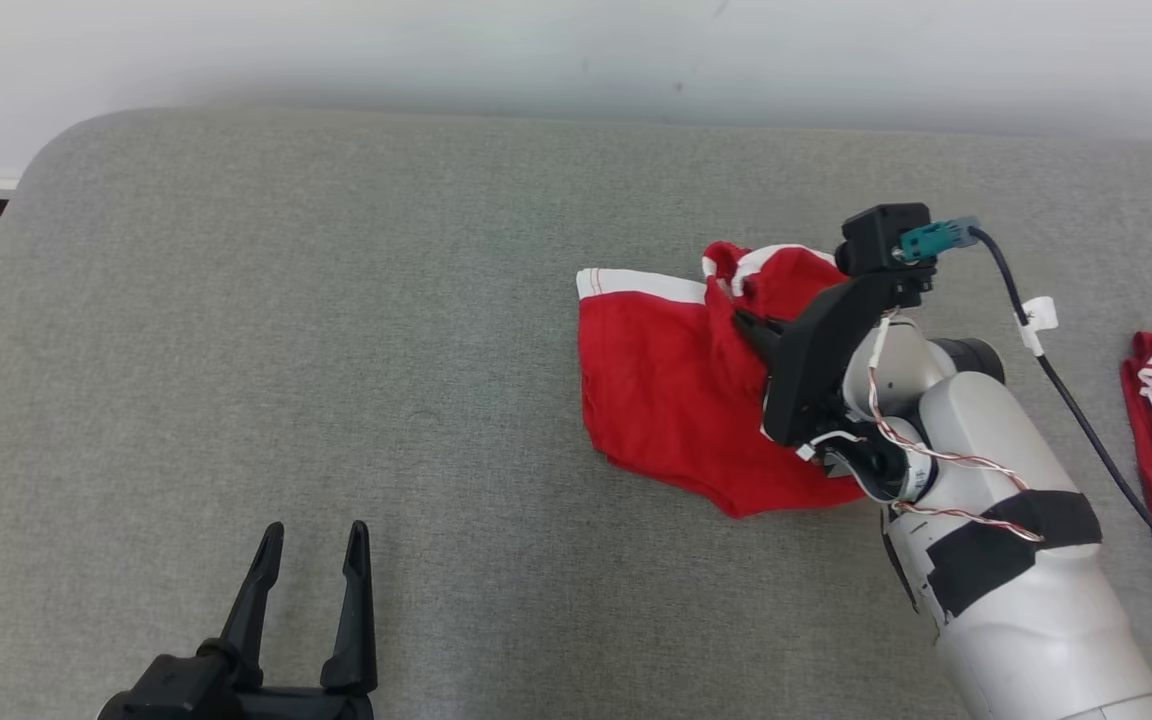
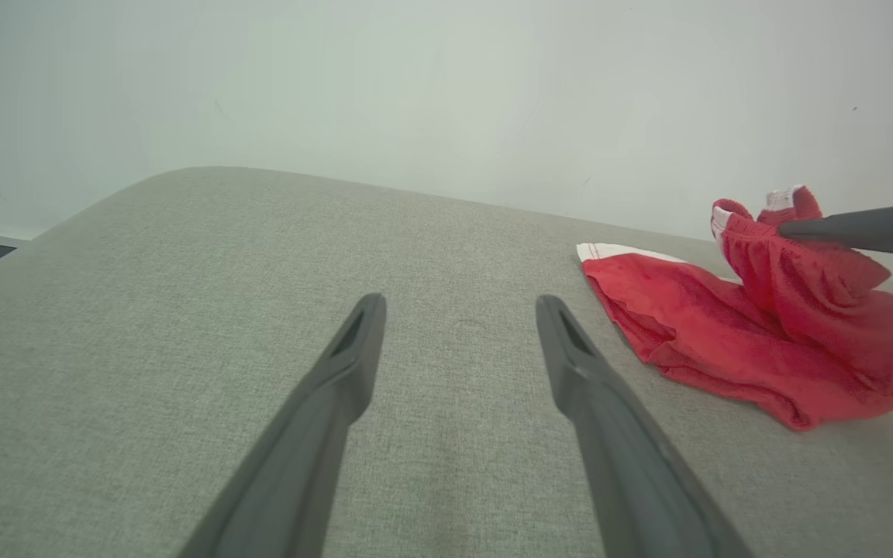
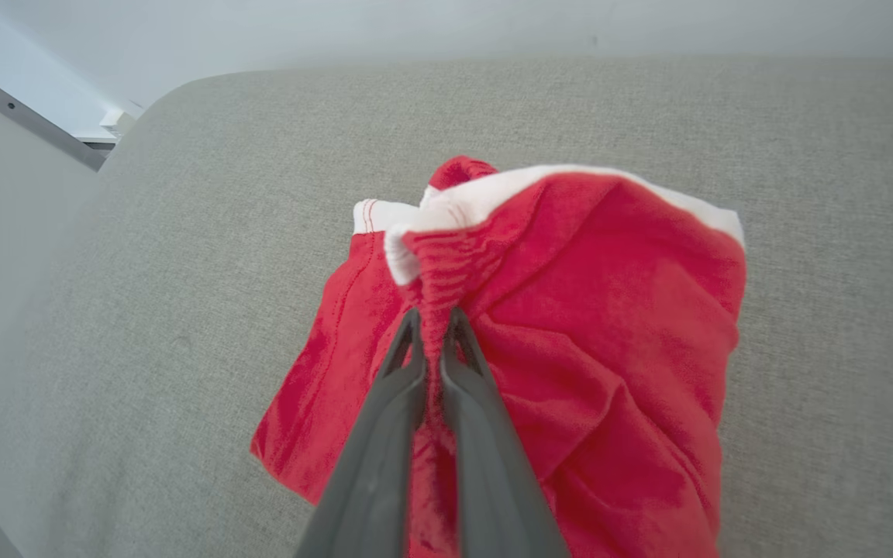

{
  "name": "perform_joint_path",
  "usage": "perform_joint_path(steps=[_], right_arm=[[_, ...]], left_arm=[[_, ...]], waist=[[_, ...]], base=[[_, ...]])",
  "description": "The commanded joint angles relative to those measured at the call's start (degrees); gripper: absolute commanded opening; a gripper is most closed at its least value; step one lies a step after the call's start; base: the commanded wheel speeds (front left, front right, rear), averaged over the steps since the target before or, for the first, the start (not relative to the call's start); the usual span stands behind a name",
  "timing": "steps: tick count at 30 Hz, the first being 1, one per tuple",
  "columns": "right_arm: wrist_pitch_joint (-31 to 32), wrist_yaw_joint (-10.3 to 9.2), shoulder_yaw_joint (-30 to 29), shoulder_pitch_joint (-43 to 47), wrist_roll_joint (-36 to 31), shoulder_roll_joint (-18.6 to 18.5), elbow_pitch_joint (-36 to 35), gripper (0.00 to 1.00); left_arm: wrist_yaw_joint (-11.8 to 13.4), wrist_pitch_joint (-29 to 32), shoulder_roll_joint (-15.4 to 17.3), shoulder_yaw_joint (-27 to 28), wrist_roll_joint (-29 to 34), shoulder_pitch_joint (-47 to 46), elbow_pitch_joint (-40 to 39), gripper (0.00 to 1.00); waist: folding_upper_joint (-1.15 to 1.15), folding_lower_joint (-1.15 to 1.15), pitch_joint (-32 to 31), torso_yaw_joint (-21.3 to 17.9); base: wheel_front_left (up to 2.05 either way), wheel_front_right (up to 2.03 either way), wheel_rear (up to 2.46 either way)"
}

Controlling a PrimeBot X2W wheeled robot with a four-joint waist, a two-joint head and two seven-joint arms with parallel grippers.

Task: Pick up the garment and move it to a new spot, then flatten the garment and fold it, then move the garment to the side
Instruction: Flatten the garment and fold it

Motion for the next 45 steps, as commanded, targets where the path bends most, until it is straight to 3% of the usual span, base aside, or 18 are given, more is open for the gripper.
perform_joint_path(steps=[1, 6, 19, 20, 21, 22, 28, 34, 38, 45], right_arm=[[-1.1, -0.16, 1.9, -1.3, 1.8, 0.0, 1.2, 0.0], [-3.6, -0.16, 6.3, -4.4, 7.4, 0.0, 6.6, 0.0], [-10.9, -0.15, 16.0, -10.9, 14.5, 0.0, 19.8, 0.0], [-11.4, -0.16, 16.9, -11.2, 15.0, 0.0, 20.6, 0.18], [-12.0, -0.16, 17.7, -11.6, 15.4, 0.0, 21.0, 0.97], [-12.8, -0.16, 18.3, -11.8, 16.4, 0.0, 21.3, 1.0], [-14.4, -0.16, 23.0, -11.7, 25.7, -0.1, 18.3, 1.0], [-22.5, -0.16, 24.1, -15.8, 30.4, 0.0, 16.1, 1.0], [-30.9, -0.16, 22.7, -17.7, 25.9, -0.7, 19.2, 1.0], [-44.2, -0.16, 22.1, -13.2, 13.8, -7.1, 24.4, 1.0]], left_arm=[[-0.1, -0.1, 0.0, -0.1, -0.1, -0.8, 0.2, 1.0], [-0.3, -0.1, 0.0, -0.9, -0.2, -1.3, 0.2, 1.0], [0.4, -0.1, 0.0, -3.0, -1.2, -1.9, 0.3, 1.0], [0.4, -0.1, 0.0, -3.1, -1.3, -1.9, 0.3, 1.0], [0.5, -0.1, 0.0, -3.2, -1.3, -1.9, 0.4, 1.0], [0.6, -0.1, 0.0, -3.2, -1.4, -1.9, 0.4, 1.0], [0.9, -0.1, 0.0, -2.8, -1.5, -1.4, 0.6, 1.0], [0.8, -0.1, 0.0, -2.2, -0.6, -0.1, 0.1, 1.0], [0.8, -0.1, 0.0, -1.6, 0.0, 0.8, -0.2, 1.0], [0.7, -0.1, 0.0, -0.4, 1.2, 3.2, -0.3, 1.0]], waist=[[0.0, 0.0, 0.4, 0.8], [0.0, 0.0, 0.8, 2.4], [0.0, 0.0, 1.5, 5.5], [0.0, 0.0, 1.5, 5.6], [0.0, 0.0, 1.5, 5.7], [0.0, 0.0, 1.6, 5.7], [0.0, 0.0, 1.0, 5.3], [0.0, 0.0, -0.8, 3.5], [0.0, 0.0, -2.6, 2.1], [0.0, 0.0, -5.6, -0.4]], base=[[0.0, 0.0, 0.0], [0.0, 0.0, 0.0], [0.0, 0.0, 0.0], [0.0, 0.0, 0.0], [0.0, 0.0, 0.0], [0.0, 0.0, 0.0], [0.0, 0.0, 0.0], [0.0, 0.0, 0.0], [0.0, 0.0, 0.0], [0.0, 0.0, 0.0]])
